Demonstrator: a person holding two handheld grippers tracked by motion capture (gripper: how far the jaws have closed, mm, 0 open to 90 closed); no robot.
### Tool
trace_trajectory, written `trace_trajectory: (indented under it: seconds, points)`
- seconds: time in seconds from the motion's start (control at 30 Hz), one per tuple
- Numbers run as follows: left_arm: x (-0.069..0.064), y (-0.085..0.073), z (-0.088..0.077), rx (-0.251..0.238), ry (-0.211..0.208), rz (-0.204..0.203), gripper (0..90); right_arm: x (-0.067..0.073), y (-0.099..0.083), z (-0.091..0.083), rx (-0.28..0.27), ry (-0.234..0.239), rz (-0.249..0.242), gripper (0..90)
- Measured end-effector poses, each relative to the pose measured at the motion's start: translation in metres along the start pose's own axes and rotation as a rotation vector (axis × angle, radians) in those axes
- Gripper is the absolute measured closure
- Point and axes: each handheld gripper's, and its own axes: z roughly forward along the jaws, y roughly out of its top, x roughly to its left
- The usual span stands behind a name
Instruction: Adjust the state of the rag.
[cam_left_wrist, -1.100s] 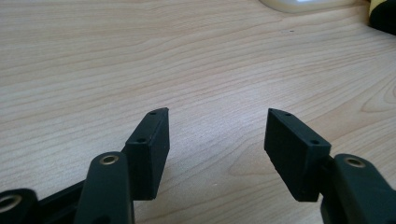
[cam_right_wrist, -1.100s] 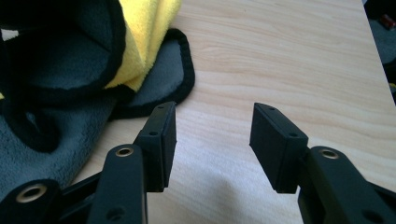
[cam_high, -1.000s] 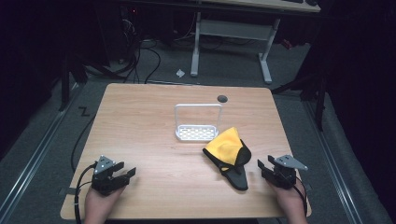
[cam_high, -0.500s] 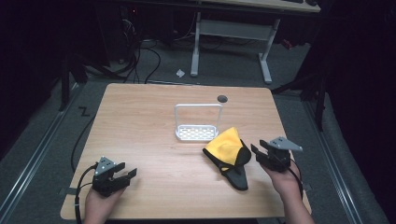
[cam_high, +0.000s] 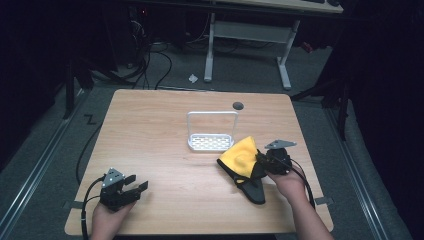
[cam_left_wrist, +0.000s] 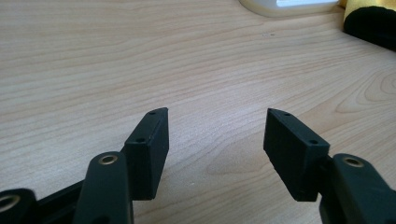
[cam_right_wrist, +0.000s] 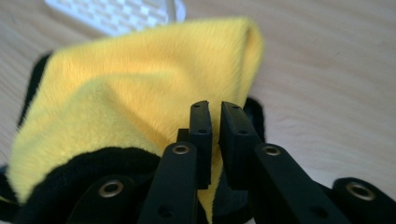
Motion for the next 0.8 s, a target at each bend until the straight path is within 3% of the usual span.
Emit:
trace_trajectory:
  seconds: [0.1,0.3,0.4,0.6,0.8]
  points:
    - [0.001,0.0,0.0,-0.003,-0.01,-0.017,41.5,0.006,-0.01,0.008,0.018,0.001,-0.013,86.7]
    - [-0.003,0.001,-0.001,-0.019,-0.033,-0.021,41.9,0.015,-0.024,0.006,-0.02,0.014,0.001,88.6]
    - [-0.006,0.002,0.0,-0.015,-0.041,-0.017,42.0,0.027,-0.028,0.002,-0.028,0.016,-0.004,88.6]
    - [-0.021,0.002,0.007,0.009,-0.059,0.029,41.9,0.057,-0.036,-0.001,-0.061,0.071,-0.023,88.5]
    - [-0.031,0.004,0.009,0.008,-0.075,0.046,41.9,0.088,-0.034,0.001,-0.072,0.114,-0.059,88.2]
